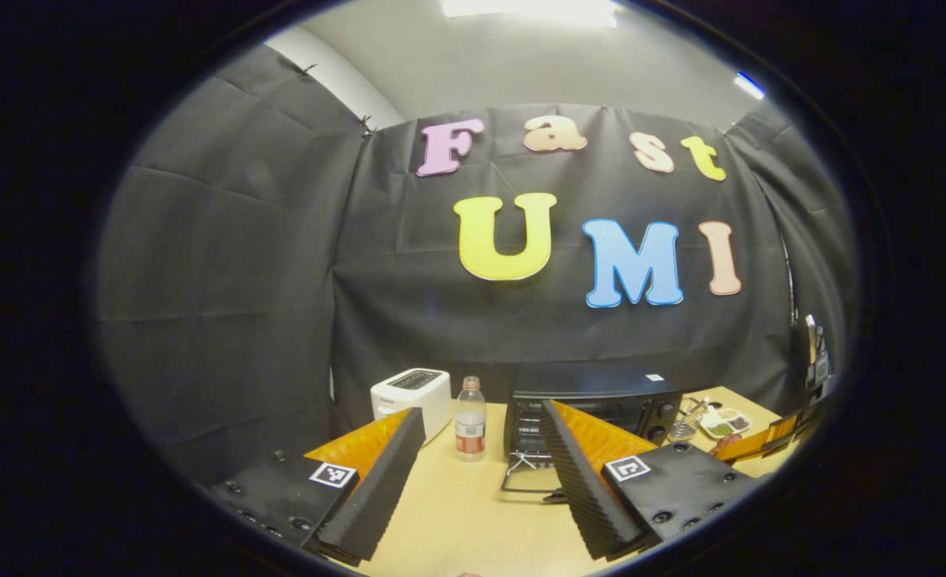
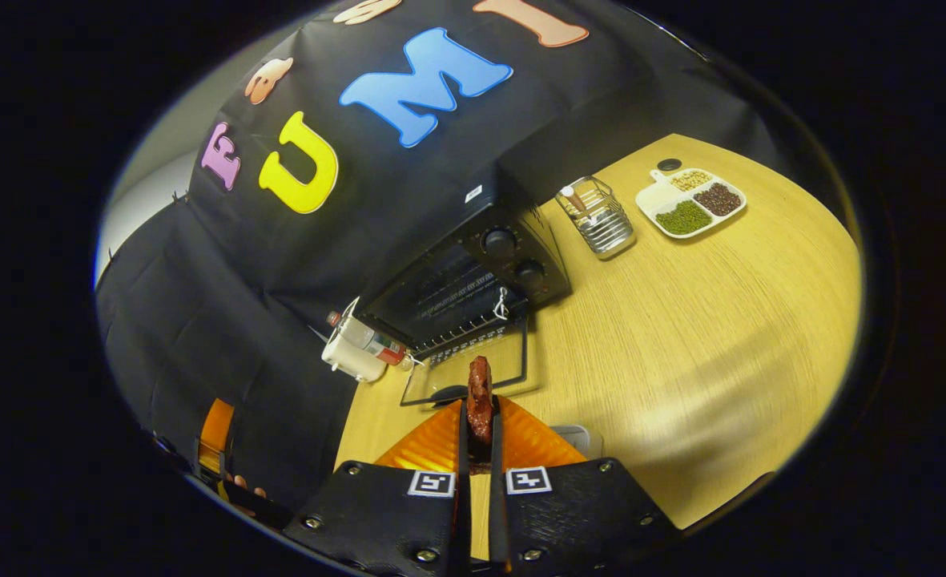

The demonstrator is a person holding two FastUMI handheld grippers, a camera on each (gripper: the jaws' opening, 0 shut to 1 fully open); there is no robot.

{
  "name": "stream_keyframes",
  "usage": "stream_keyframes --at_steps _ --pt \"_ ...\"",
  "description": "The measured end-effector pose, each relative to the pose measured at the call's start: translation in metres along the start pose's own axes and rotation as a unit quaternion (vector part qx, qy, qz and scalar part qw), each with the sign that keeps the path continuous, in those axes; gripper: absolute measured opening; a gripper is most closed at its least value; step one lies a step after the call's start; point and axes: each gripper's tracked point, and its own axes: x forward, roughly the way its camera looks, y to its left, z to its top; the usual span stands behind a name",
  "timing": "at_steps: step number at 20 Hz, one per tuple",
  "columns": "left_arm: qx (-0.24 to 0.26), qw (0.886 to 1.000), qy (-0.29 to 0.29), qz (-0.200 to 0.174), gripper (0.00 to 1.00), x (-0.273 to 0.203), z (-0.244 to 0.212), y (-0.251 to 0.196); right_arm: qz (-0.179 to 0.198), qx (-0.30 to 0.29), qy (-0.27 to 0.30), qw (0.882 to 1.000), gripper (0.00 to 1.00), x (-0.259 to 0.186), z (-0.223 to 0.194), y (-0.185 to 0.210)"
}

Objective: Open the electric oven with the left hand, put the food in, and close the electric oven.

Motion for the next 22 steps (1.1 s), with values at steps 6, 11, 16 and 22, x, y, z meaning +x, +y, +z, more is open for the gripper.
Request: stream_keyframes --at_steps 6,11,16,22 --pt "0.001 1.000 0.003 0.002 0.94 0.023 -0.004 0.023 0.022 0.016 -0.016 0.999 0.09 0.038 0.009 0.037" --pt "0.004 1.000 0.005 0.005 0.98 0.039 -0.006 0.043 0.036 0.028 -0.030 0.999 0.09 0.078 0.016 0.061" --pt "0.016 1.000 0.006 0.011 0.97 0.053 -0.008 0.062 0.048 0.043 -0.050 0.997 0.09 0.115 0.027 0.080" --pt "0.025 0.999 0.015 0.023 0.96 0.058 -0.015 0.084 0.043 0.063 -0.071 0.995 0.08 0.157 0.039 0.082"
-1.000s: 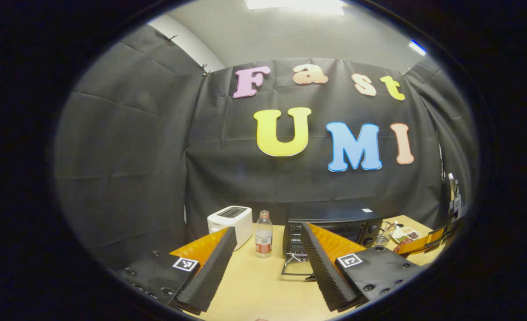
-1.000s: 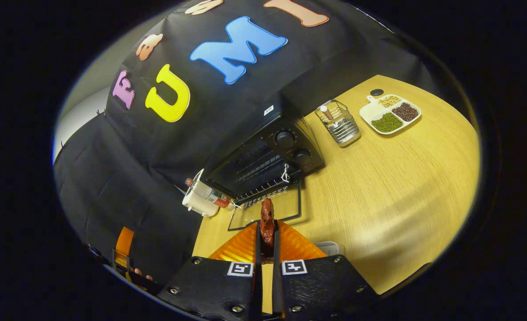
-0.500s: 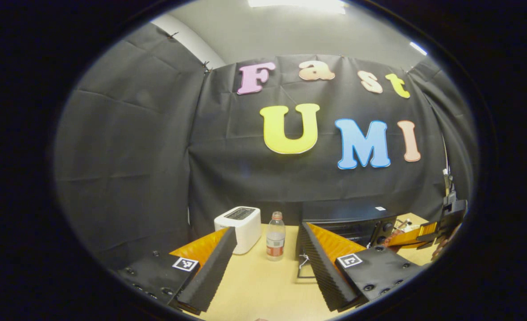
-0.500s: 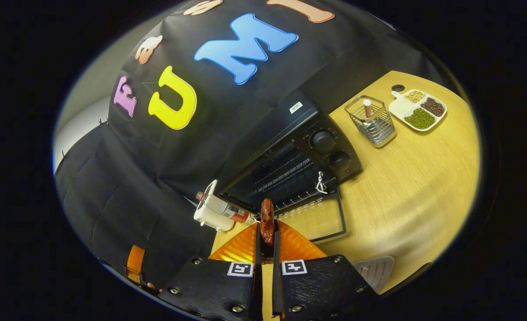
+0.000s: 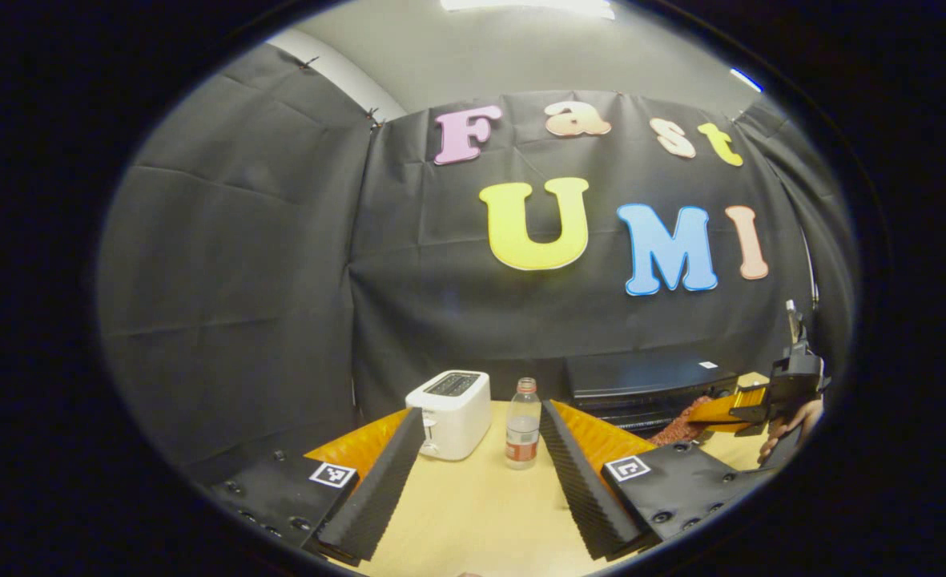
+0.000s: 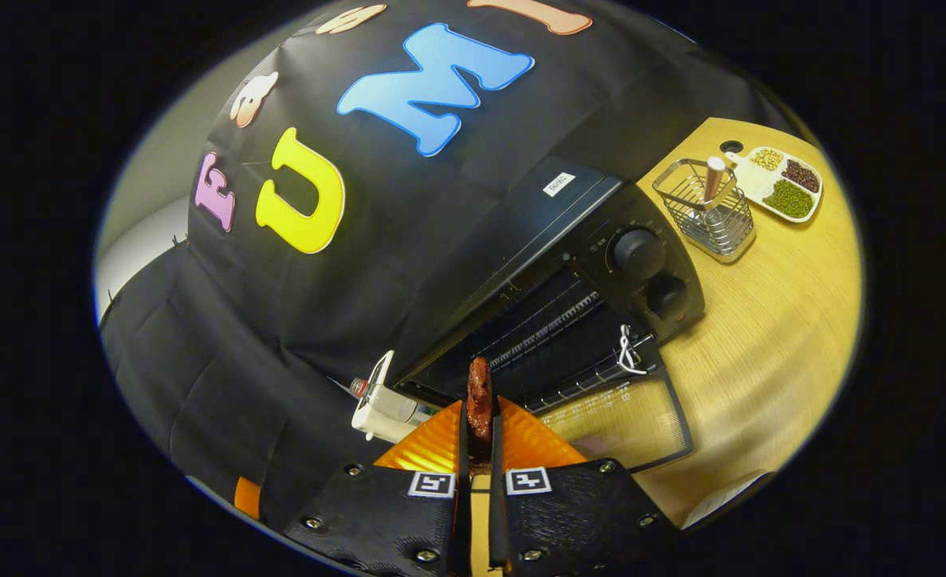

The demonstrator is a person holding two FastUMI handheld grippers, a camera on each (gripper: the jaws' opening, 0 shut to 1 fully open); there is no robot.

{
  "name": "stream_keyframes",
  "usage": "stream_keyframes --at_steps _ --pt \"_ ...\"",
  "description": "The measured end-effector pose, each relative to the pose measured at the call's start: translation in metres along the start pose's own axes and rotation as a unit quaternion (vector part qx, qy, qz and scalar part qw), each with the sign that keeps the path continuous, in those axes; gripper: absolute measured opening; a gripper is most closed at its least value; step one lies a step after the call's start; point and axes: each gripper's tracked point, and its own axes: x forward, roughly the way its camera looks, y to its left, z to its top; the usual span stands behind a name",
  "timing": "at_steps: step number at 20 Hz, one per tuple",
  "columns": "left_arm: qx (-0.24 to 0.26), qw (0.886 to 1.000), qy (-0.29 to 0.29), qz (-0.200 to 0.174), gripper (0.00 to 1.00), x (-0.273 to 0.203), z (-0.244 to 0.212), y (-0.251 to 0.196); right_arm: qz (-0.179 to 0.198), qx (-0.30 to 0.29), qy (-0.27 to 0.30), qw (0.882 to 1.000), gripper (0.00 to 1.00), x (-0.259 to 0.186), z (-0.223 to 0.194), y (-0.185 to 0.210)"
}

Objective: Open the electric oven with the left hand, put the food in, and close the electric oven.

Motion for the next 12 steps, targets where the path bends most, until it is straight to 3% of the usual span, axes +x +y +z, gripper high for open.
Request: stream_keyframes --at_steps 7,12 --pt "0.007 1.000 0.022 0.005 1.00 0.014 -0.015 0.012 0.001 0.026 -0.033 0.999 0.09 0.048 0.008 -0.001" --pt "0.021 0.999 0.029 0.006 0.91 0.021 -0.016 0.017 -0.003 0.035 -0.052 0.998 0.09 0.076 0.009 -0.006"
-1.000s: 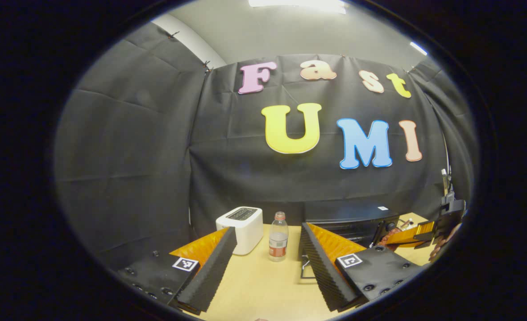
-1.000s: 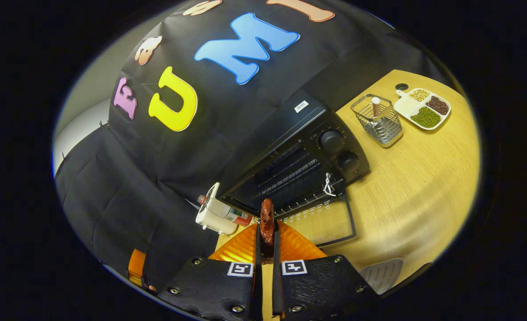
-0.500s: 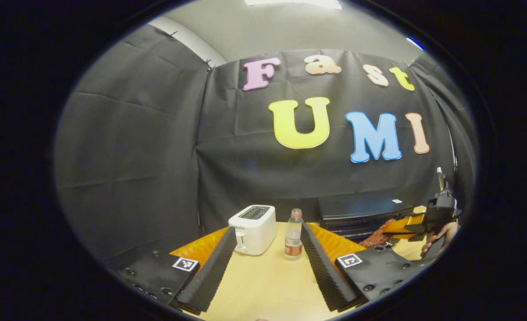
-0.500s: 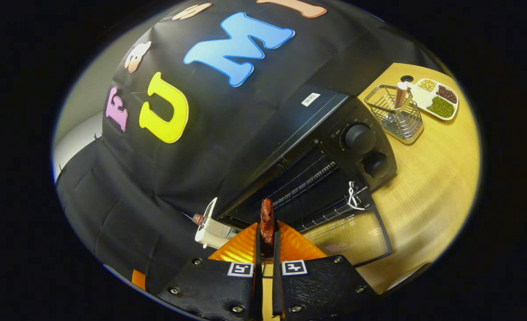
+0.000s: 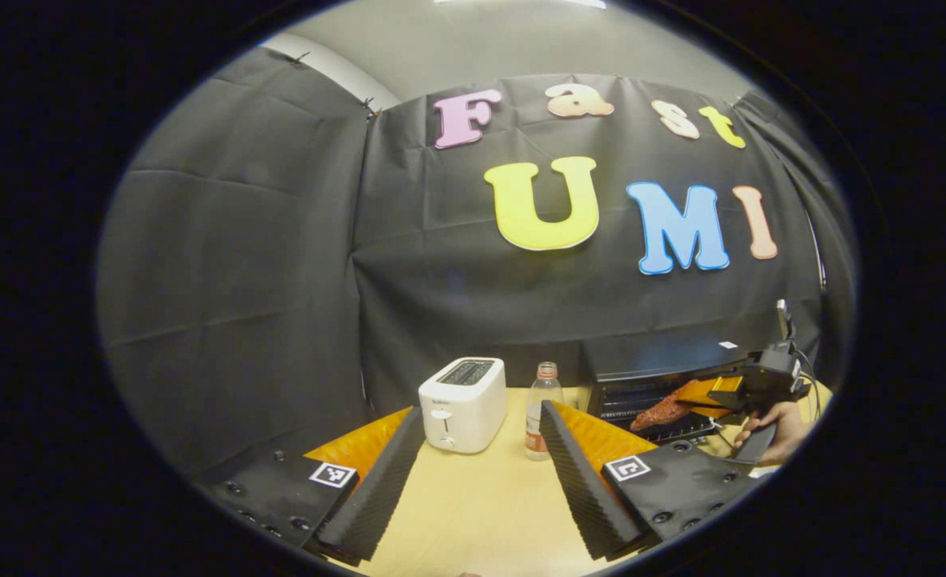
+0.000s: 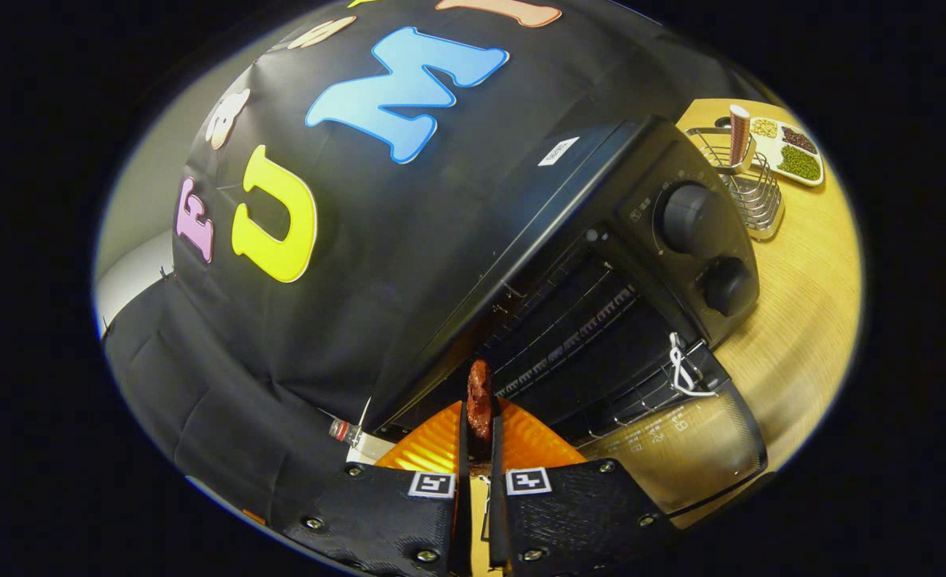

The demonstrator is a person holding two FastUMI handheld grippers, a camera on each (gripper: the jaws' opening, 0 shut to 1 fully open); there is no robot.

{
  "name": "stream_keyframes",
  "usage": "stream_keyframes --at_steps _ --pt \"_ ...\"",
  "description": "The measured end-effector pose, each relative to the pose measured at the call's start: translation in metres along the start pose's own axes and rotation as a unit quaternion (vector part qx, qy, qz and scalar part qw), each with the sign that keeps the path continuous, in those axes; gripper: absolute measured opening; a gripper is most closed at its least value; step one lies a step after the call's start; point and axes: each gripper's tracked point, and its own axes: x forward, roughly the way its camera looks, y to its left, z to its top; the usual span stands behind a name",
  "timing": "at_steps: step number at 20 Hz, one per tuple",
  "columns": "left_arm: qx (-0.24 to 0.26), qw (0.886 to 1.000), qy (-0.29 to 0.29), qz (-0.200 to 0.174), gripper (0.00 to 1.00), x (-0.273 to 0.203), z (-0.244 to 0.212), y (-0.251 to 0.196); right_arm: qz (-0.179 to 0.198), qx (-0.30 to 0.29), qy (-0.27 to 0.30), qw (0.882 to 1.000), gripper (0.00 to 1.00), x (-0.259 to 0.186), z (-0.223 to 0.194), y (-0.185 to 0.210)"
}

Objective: Open the electric oven with the left hand, put the food in, and close the electric oven.

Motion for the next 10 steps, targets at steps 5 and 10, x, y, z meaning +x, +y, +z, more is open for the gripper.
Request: stream_keyframes --at_steps 5,10 --pt "0.007 1.000 0.013 -0.002 1.00 0.009 -0.009 -0.003 -0.012 -0.005 -0.014 1.000 0.09 0.019 0.005 -0.013" --pt "0.005 1.000 0.020 -0.009 0.97 0.010 -0.012 -0.009 -0.026 -0.015 -0.025 0.999 0.09 0.023 0.008 -0.019"
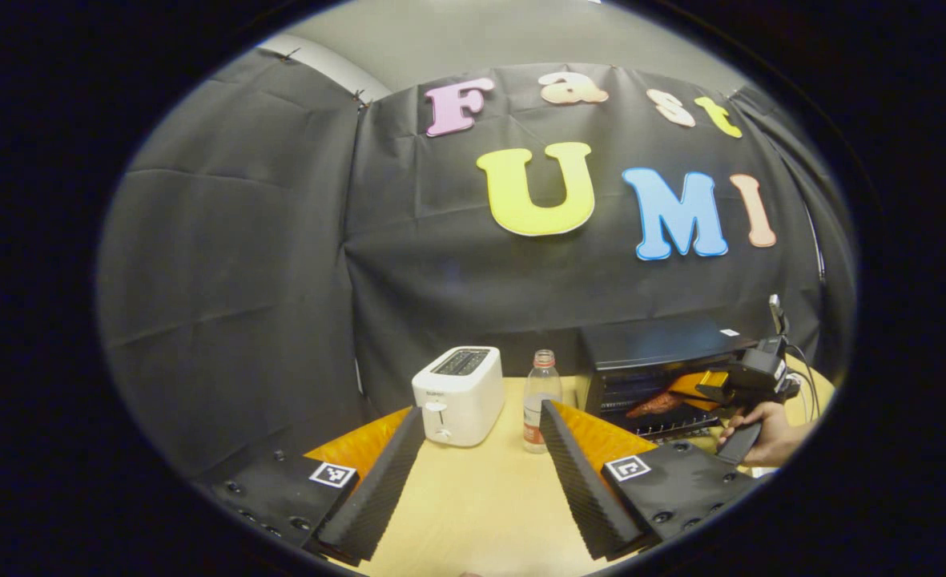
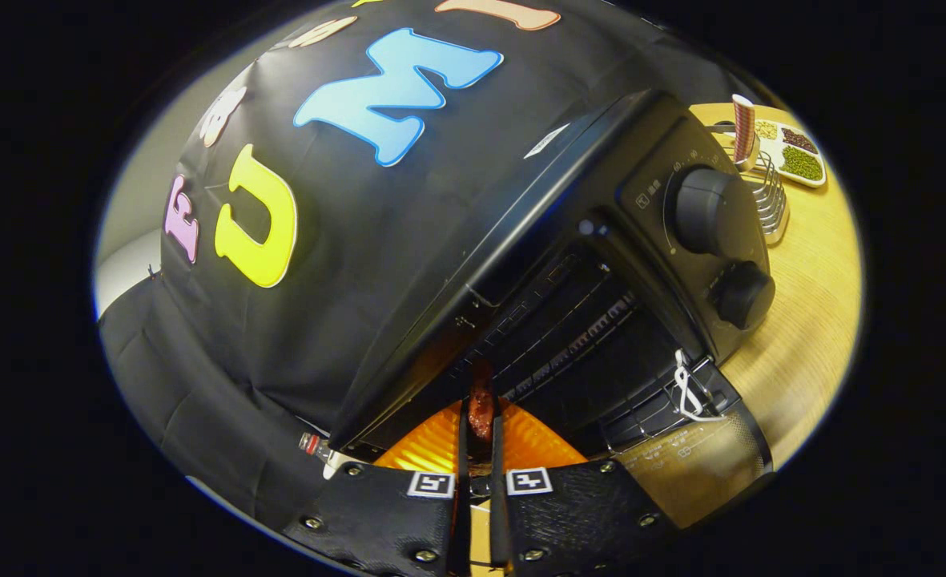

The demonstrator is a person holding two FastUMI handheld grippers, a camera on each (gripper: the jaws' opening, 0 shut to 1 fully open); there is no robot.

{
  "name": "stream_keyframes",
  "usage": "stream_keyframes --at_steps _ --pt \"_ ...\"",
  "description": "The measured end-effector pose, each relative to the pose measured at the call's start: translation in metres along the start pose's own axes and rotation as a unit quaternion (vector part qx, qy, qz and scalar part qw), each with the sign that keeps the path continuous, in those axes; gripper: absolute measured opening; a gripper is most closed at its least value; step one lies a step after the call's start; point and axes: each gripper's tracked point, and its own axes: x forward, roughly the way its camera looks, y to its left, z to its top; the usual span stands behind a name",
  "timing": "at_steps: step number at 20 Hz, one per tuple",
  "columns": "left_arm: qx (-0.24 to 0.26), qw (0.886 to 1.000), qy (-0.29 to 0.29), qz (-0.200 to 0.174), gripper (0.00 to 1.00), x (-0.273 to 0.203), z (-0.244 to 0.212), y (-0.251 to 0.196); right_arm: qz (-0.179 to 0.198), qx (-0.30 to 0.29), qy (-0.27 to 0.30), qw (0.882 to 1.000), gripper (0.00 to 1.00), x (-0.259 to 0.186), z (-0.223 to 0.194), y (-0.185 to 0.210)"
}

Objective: Open the electric oven with the left hand, put the food in, and close the electric oven.

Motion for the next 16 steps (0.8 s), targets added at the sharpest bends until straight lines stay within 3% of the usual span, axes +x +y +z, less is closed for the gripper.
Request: stream_keyframes --at_steps 2,3,5,6,11,16 --pt "-0.001 1.000 0.001 0.000 0.97 -0.001 -0.001 -0.001 -0.011 -0.009 -0.002 1.000 0.13 0.002 0.001 -0.007" --pt "-0.001 1.000 0.001 0.001 1.00 -0.001 -0.001 -0.001 -0.025 -0.017 -0.001 1.000 0.08 0.002 -0.002 -0.011" --pt "0.000 1.000 0.000 0.003 0.97 -0.005 0.000 0.001 -0.041 -0.041 -0.004 0.998 0.33 0.003 0.001 -0.020" --pt "0.000 1.000 -0.001 0.005 1.00 -0.006 0.001 0.003 -0.046 -0.048 -0.009 0.998 0.29 0.003 0.003 -0.022" --pt "-0.006 1.000 -0.005 0.008 0.97 -0.013 0.004 -0.001 -0.055 -0.101 -0.034 0.993 0.96 -0.013 0.022 -0.023" --pt "-0.018 1.000 -0.014 -0.009 1.00 -0.018 0.010 -0.023 -0.045 -0.155 -0.024 0.987 0.96 -0.050 0.030 -0.016"
